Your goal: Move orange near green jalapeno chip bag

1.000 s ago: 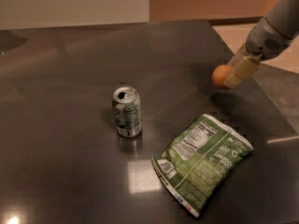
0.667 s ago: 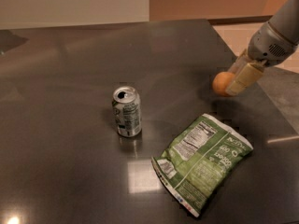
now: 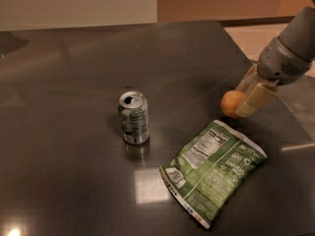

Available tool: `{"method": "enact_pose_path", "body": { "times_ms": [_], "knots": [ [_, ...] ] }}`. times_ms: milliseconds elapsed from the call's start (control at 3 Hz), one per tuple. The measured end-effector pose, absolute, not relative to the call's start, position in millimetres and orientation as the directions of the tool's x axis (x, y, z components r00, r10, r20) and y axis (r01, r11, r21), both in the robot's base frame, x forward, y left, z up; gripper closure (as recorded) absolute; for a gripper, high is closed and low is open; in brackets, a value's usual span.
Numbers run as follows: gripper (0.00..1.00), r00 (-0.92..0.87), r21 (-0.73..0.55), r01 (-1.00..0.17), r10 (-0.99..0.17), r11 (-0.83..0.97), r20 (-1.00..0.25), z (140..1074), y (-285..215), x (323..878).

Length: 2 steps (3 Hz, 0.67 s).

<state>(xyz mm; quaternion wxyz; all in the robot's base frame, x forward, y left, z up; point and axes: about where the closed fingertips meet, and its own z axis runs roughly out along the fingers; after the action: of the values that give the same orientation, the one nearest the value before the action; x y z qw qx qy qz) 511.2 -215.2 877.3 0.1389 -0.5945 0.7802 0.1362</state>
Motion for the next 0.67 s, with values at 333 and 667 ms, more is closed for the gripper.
{"method": "enact_pose_path", "body": {
  "times_ms": [333,667],
  "knots": [
    [0.59,-0.243,0.041,-0.969,-0.898,0.245,-0.367,868.5,-214.2,502.5],
    [0.36,-0.243,0.034,-0.968,-0.899,0.248,-0.364,861.4,-217.5,501.1]
  ]
}}
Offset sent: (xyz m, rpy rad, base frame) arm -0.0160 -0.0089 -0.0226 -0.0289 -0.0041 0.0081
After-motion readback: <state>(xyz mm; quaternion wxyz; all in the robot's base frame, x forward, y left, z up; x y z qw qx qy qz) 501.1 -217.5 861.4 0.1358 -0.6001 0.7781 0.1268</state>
